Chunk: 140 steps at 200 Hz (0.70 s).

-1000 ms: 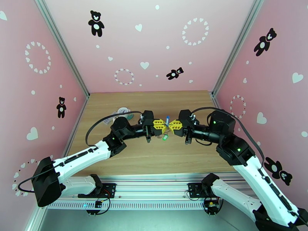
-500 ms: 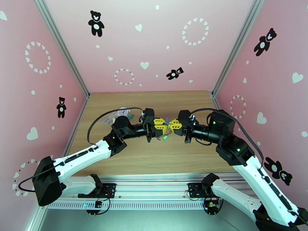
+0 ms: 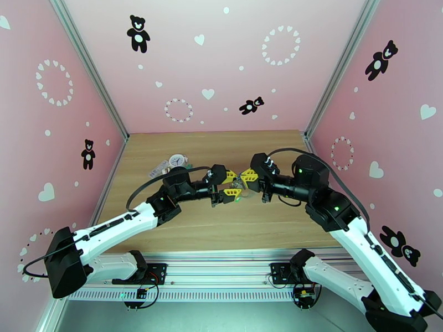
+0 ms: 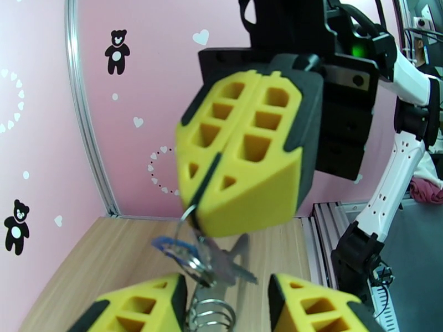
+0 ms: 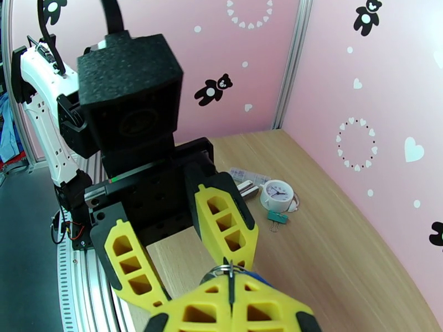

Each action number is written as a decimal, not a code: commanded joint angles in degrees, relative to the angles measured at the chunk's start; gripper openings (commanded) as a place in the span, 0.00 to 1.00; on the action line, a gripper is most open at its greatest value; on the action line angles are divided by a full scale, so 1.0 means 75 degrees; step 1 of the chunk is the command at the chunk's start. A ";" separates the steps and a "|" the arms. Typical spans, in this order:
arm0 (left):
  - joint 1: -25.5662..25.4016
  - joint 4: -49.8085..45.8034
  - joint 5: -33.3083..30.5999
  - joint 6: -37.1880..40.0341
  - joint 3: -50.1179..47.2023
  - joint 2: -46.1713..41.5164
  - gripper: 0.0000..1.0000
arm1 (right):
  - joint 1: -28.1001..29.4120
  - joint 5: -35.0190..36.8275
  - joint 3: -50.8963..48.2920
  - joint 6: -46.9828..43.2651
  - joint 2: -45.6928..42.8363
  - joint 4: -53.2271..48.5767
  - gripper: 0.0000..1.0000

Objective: Remove the keys from the keyring

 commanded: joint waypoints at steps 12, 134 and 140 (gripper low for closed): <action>-0.0050 0.0022 -0.0520 0.0553 0.0151 -0.0075 0.41 | -0.0089 -0.0369 0.0246 0.0336 0.0003 0.0177 0.00; -0.0048 -0.0410 -0.0066 0.1198 -0.0117 -0.0449 0.29 | -0.0353 -0.0802 0.0418 0.0903 0.0112 0.0433 0.00; -0.0054 -0.0510 -0.0119 0.1244 -0.0080 -0.0440 0.28 | -0.0363 -0.0809 0.0415 0.0960 0.0133 0.0466 0.00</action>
